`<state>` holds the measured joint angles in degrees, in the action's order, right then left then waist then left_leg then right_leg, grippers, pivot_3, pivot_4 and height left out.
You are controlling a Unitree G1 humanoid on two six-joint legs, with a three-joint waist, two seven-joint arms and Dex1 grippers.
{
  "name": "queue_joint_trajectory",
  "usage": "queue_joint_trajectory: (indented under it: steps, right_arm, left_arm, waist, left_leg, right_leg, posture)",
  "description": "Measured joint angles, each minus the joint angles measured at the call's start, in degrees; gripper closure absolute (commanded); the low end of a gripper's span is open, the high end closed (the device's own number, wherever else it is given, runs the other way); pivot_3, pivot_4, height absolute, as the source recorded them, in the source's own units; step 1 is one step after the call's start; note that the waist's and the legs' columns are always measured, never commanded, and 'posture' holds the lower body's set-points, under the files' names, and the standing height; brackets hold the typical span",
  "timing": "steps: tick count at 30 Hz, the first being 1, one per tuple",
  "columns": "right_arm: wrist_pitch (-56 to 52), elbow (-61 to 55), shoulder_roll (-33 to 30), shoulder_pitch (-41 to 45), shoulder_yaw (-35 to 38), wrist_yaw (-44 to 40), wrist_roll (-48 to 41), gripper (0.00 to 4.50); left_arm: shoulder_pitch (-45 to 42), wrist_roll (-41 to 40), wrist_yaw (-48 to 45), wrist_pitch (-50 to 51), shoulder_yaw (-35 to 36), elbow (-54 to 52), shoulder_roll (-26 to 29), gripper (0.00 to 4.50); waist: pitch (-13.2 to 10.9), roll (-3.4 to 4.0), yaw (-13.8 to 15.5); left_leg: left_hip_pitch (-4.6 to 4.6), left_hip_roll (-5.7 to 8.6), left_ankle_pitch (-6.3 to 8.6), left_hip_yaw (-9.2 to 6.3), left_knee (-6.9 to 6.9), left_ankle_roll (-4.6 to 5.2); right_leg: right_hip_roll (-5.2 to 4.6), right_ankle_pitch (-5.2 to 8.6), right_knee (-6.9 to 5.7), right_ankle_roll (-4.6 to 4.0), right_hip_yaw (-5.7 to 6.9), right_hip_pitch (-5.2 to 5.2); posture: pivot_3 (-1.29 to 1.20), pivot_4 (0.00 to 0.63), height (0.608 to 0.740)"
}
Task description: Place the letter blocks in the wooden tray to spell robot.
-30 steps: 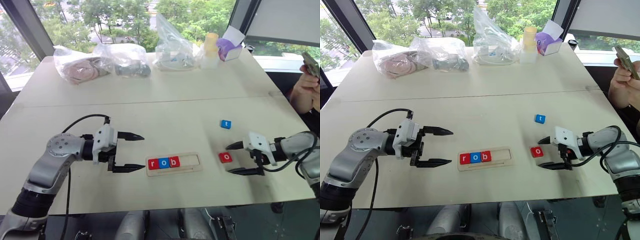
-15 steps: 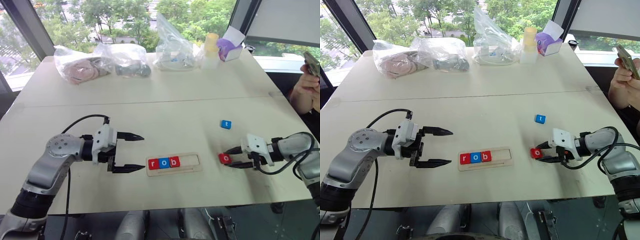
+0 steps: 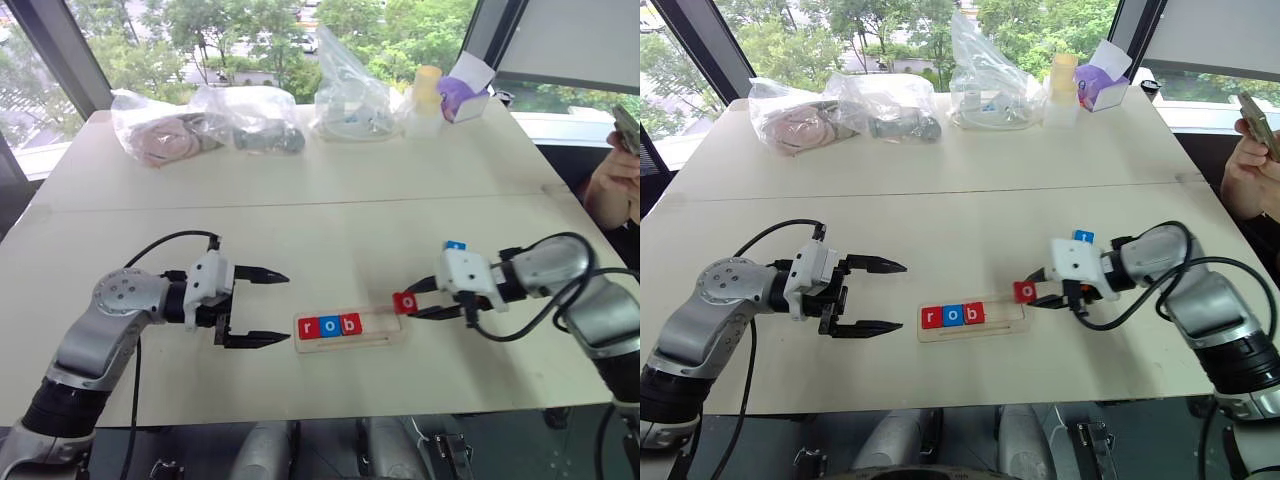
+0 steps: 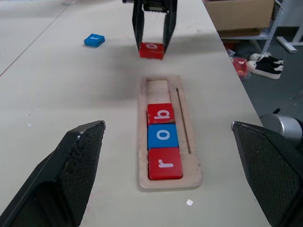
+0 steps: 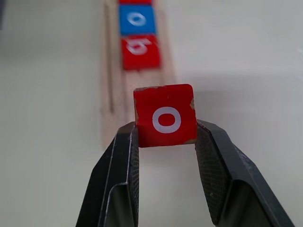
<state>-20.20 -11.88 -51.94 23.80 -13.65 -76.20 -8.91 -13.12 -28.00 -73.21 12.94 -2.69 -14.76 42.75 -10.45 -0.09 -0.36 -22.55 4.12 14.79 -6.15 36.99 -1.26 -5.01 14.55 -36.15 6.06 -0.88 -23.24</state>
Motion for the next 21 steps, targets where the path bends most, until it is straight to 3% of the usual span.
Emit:
queue_joint_trajectory:
  steps: [4, 21]
  right_arm:
    - [-3.33, -0.47, 2.01, 1.05, -3.68, 1.81, 1.70, 3.38]
    - [-5.75, -1.41, 4.02, 1.54, -5.98, 4.64, 3.20, 3.38]
  left_arm:
    - [-0.03, 0.03, 0.26, 0.03, -0.02, -0.01, -0.07, 0.00]
    - [1.91, 0.02, 3.85, 0.88, 0.02, -3.41, -0.35, 0.00]
  waist:
    - [0.00, 0.00, -0.14]
    - [0.00, 0.00, -0.23]
  left_leg:
    - [-0.01, 0.00, 0.00, 0.00, 0.00, 0.00]
    - [0.00, -0.01, 0.00, 0.00, -0.01, 0.00]
  right_leg:
    - [0.01, 0.00, -0.01, 0.00, 0.00, -0.04]
    - [0.02, -0.01, -0.02, 0.01, 0.00, -0.04]
  posture:
    - [0.00, 0.150, 0.740]
    - [0.00, 0.150, 0.740]
